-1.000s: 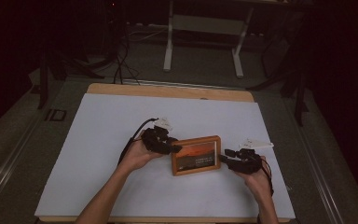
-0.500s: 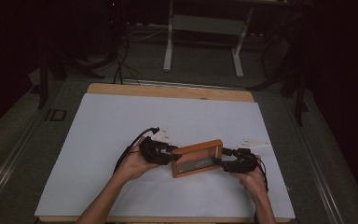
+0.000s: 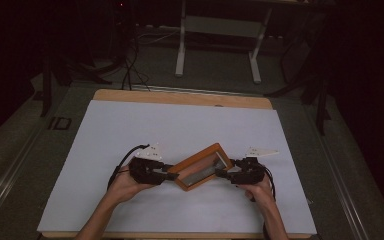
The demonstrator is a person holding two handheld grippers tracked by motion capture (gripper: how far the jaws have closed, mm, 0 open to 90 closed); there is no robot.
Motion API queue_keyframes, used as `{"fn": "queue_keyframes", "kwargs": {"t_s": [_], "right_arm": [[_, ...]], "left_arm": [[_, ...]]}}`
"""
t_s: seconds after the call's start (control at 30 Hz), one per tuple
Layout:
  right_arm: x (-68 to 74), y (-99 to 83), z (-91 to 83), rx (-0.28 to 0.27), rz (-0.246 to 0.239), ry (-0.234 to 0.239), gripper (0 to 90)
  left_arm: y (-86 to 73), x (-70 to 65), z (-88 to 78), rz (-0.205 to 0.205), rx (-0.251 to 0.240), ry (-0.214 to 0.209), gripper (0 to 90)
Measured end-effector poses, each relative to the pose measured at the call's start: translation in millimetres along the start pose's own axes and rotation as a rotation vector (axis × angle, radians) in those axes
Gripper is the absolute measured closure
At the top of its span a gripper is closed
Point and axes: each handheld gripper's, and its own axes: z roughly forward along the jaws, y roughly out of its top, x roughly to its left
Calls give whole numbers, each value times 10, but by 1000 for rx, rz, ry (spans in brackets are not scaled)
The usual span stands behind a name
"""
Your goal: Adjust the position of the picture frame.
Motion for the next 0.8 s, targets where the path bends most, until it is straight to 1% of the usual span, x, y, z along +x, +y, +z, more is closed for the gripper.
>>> {"fn": "queue_keyframes", "kwargs": {"t_s": [0.03,0.07,0.13,0.17,0.2,0.23,0.27,0.3,0.33,0.37,0.4,0.43,0.47,0.5,0.53,0.57,0.6,0.63,0.67,0.7,0.73,0.8], "right_arm": [[0,0,0,0,0,0,319],[20,-6,58,-2,8,27,379],[39,-7,92,-17,11,53,427],[57,-1,96,-24,5,57,453],[72,9,96,-27,-6,56,497],[89,17,93,-25,-13,54,563],[103,25,93,-16,-19,42,622],[113,30,95,-13,-30,31,643],[126,37,102,-11,-38,22,703],[126,37,102,-11,-38,22,703],[152,52,132,-8,-54,8,723],[166,59,163,-1,-55,11,721],[170,65,200,-4,-55,52,699],[191,78,244,-11,-51,85,675],[223,100,297,1,-66,81,639],[223,100,297,1,-66,81,639],[278,141,393,27,-91,73,621],[299,152,412,21,-88,96,606],[321,160,414,16,-96,111,581],[341,169,405,26,-110,98,555],[349,173,388,38,-123,81,547],[333,165,331,40,-120,74,529]], "left_arm": [[0,0,0,0,0,0,679],[-56,4,-20,-14,-9,-6,679],[-79,5,-30,-15,-7,-6,677],[-123,-2,-45,-9,2,5,672],[-146,-7,-55,-5,11,13,666],[-175,-7,-69,-7,19,19,662],[-208,-2,-82,-17,16,16,660],[-239,3,-90,-28,10,12,658],[-264,8,-96,-29,8,8,659],[-264,8,-96,-29,8,8,656],[-299,16,-100,-41,-4,2,653],[-299,16,-100,-41,-4,2,651],[-312,15,-93,-47,-18,3,648],[-312,15,-93,-47,-18,3,641],[-304,6,-88,-44,-17,12,639],[-297,-1,-84,-39,-16,16,639],[-291,-12,-81,-37,-17,17,653],[-284,-24,-79,-34,-14,18,658],[-274,-45,-76,-27,-11,25,658],[-276,-41,-79,-30,-7,24,659],[-276,-41,-79,-30,-7,24,661],[-295,-38,-80,-36,-10,16,664]]}}
